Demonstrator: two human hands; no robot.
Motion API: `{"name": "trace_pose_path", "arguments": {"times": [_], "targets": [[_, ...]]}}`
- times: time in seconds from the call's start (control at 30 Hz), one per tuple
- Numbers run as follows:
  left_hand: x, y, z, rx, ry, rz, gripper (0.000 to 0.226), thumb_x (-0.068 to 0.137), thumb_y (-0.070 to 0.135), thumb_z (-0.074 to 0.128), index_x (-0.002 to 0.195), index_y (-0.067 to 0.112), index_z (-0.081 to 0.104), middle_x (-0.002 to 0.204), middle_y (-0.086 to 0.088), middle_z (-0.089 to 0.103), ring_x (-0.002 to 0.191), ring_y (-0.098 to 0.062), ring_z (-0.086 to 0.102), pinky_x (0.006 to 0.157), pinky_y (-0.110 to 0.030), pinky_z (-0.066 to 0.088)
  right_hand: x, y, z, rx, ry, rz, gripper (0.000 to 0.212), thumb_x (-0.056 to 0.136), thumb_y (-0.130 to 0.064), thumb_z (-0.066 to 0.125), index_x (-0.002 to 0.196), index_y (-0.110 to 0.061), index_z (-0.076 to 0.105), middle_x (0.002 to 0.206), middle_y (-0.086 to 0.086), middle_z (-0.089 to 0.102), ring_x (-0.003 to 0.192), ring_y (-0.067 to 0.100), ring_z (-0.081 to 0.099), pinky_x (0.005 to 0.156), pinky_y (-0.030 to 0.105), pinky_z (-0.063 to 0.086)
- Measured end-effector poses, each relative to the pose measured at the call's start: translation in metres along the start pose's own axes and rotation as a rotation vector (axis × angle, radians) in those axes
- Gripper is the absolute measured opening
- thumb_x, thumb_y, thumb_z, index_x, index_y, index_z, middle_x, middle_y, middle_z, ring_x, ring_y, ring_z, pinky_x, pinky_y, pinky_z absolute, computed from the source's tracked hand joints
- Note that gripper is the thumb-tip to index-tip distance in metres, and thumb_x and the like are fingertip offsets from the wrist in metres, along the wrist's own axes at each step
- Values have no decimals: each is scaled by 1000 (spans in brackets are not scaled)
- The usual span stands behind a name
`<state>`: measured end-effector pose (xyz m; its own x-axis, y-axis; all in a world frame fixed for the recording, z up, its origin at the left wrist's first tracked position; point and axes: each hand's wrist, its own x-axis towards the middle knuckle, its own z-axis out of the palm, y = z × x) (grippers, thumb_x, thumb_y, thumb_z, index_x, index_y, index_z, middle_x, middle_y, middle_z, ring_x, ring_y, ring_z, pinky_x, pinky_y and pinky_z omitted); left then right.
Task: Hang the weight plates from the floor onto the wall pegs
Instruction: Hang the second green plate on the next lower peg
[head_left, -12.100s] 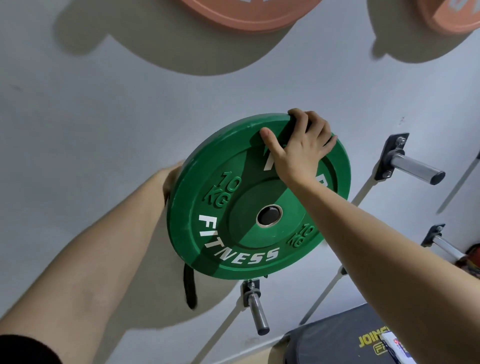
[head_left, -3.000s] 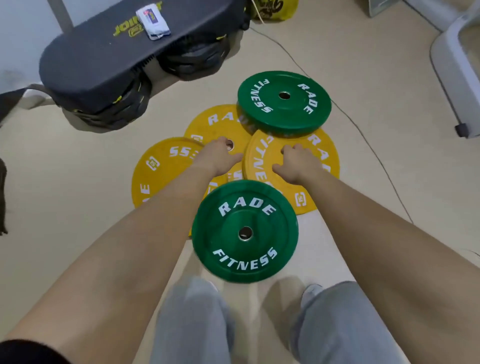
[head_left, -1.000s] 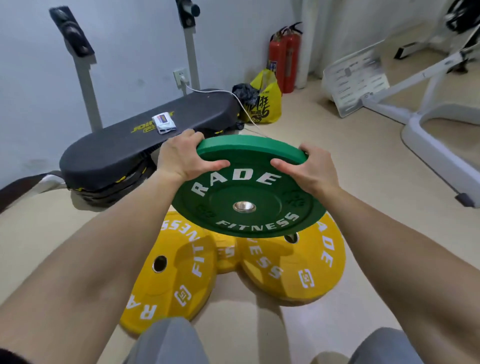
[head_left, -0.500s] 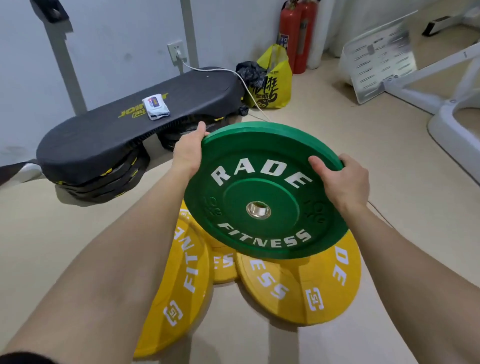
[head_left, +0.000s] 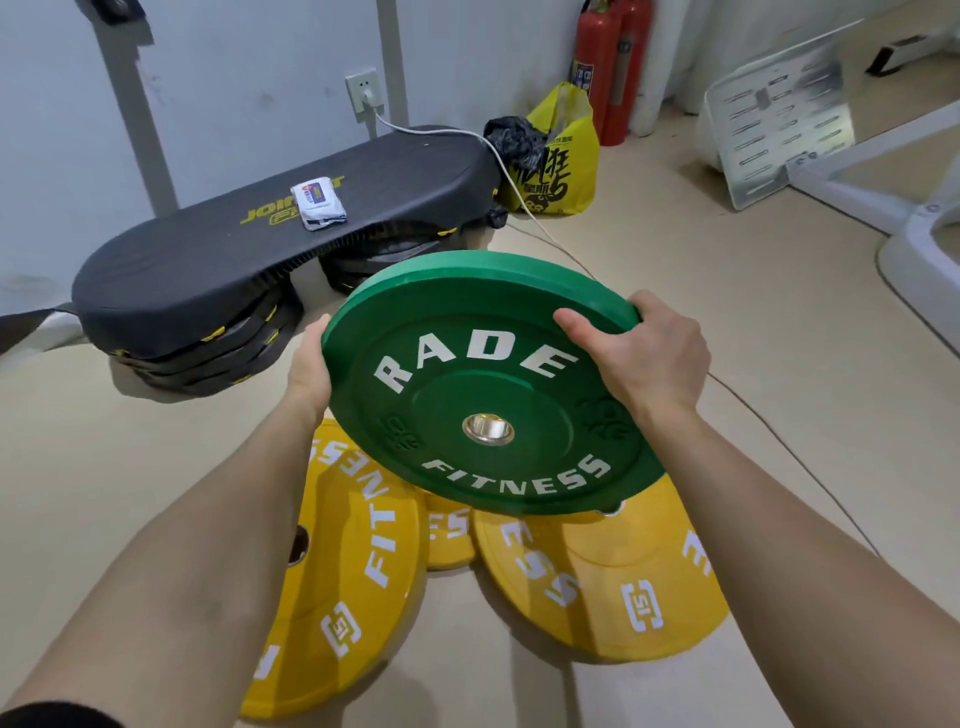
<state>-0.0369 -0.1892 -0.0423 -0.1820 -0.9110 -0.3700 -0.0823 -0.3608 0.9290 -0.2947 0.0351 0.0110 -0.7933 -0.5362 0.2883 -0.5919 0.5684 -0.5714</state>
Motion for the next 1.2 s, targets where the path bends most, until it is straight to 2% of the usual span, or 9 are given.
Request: {"name": "trace_pose_path", "arguments": {"times": [0.1,0.2,0.33,0.47,0.57,0.7,0.93,1.07,1.2], "targets": [[25,-25,-13,-86,136,23,52,73,60,56,101,18,72,111,-11,73,98,-29,68,97,-44,53,-5,1,-7,29,-12,-19,81,55,-102,35,79,-27,56,72,-4,62,70,23,59,61,35,48],[12,-29,-11,-39,238,69,70,61,66,47,101,14,70,117,-14,68,114,-35,61,105,-51,46,-19,11,-21,71,-22,-57,72,62,-95,46,80,-25,55,67,-8,56,68,21,56,55,30,36],[-71,-13,1,-10,312,98,39,77,50,46,82,14,58,108,-18,61,112,-38,57,102,-49,44,-46,22,-54,88,-63,-103,67,66,-87,57,81,-21,56,65,-11,50,67,22,52,51,25,30],[-108,9,-14,92,349,117,46,99,40,46,118,4,66,129,-22,61,119,-38,54,102,-43,41,-62,1,-89,78,-29,-83,76,63,-92,44,73,-18,59,64,-3,55,65,23,53,52,30,31],[-136,44,-28,144,355,124,51,101,43,45,121,1,64,129,-22,60,117,-37,54,98,-40,38,-75,-22,-122,61,-35,-36,73,71,-89,50,67,-16,57,63,-1,57,64,25,55,52,32,35],[-184,125,-56,223,358,166,53,103,41,40,126,-1,63,133,-24,58,121,-38,52,101,-40,37,-86,-72,-185,63,-94,-38,70,70,-88,43,68,-19,55,64,-3,56,62,22,53,49,29,30],[-289,323,-124,287,424,207,56,101,47,32,124,7,64,124,-15,61,115,-38,55,101,-46,44,-58,-231,-339,38,-112,-153,79,68,-95,32,73,-21,59,63,-5,56,63,23,56,50,30,35],[-344,444,-177,230,467,166,60,84,61,27,103,17,63,120,-17,64,108,-38,59,101,-53,48,-31,-342,-434,9,-101,-246,91,64,-101,21,74,-19,61,63,-2,59,59,19,56,51,32,44],[-397,567,-214,175,480,159,48,100,49,32,113,13,60,112,-9,59,104,-33,58,101,-49,49,-6,-449,-515,48,-123,-299,80,70,-95,32,73,-21,61,63,-2,60,59,16,57,49,28,42]]}}
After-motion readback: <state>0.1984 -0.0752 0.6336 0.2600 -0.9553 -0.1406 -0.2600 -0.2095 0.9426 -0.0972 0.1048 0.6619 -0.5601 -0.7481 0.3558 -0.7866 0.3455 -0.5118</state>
